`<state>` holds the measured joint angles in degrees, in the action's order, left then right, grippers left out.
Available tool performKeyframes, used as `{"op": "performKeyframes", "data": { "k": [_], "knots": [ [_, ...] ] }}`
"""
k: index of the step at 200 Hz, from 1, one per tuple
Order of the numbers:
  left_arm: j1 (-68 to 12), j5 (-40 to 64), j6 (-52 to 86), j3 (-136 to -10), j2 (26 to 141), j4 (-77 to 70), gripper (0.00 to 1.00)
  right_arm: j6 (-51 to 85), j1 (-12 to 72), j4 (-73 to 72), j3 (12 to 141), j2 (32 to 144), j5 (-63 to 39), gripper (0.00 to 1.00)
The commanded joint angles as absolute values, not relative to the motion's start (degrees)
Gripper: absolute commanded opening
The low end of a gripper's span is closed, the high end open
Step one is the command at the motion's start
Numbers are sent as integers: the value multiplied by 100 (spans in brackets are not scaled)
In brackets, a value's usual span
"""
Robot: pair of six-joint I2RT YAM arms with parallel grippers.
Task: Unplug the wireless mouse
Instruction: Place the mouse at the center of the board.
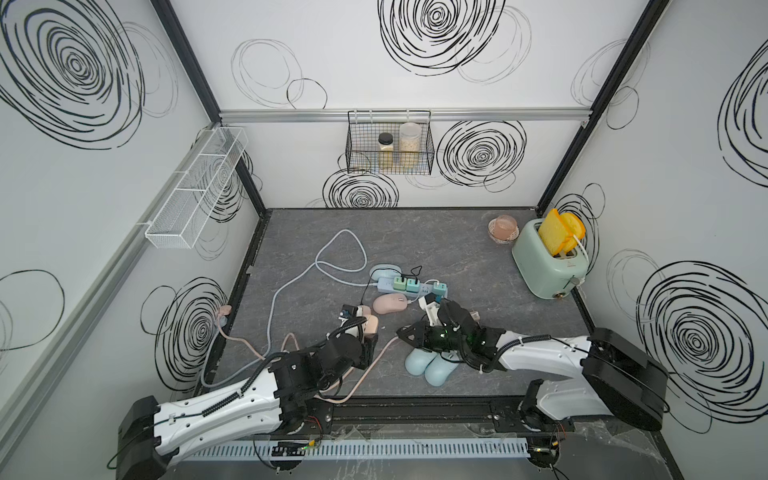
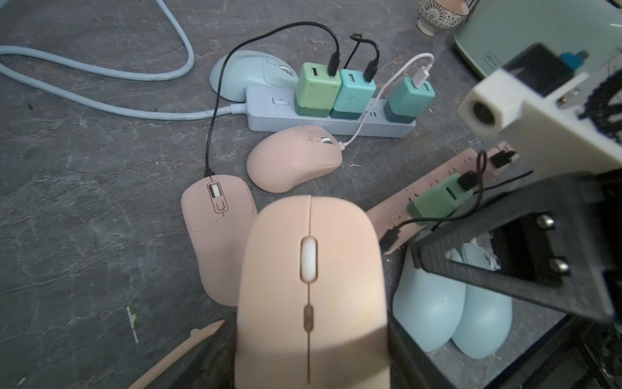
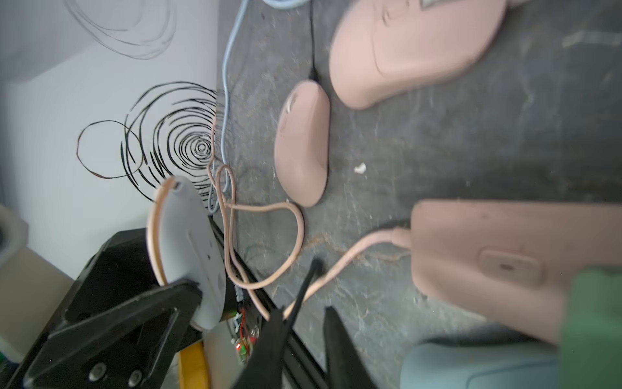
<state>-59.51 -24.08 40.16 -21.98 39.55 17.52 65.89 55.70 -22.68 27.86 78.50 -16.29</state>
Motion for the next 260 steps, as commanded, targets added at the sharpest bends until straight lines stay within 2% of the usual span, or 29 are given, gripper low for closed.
{"op": "performKeyframes", "data": {
  "k": [1,17,57,128,170,175,188,226,260],
  "knots": [
    [-5721,-2480,4204,-2239,3985,1773,0,6591,5621,-2189,3022,7970,-1833,49],
    [-5557,-2458,4224,-2213,4013,1767,0,6522,5641,-2137,3086,7967,-1820,63],
    [-4879,-2274,4280,-2117,4093,1684,0,6218,5700,-2125,3083,7709,-1683,78],
    [-2469,-1064,4150,-2033,5131,822,0,5557,5882,-2019,3026,6895,-1259,82],
    [-2000,-1047,4248,-2139,5870,532,0,5470,5897,-1735,2984,6433,-1079,83],
    [-1989,-1057,4258,-2157,5941,495,2,5451,5897,-1690,2988,6366,-1035,83],
    [-1989,-1173,4271,-2232,6065,465,18,5417,5889,-1549,2981,6182,-909,83],
    [-1767,-1272,4254,-2250,6355,379,36,5390,5790,-1129,2949,5474,-499,84],
    [-1721,-1315,4228,-2254,6465,317,65,5249,5672,-966,2759,4569,-6,87]
  ]
}}
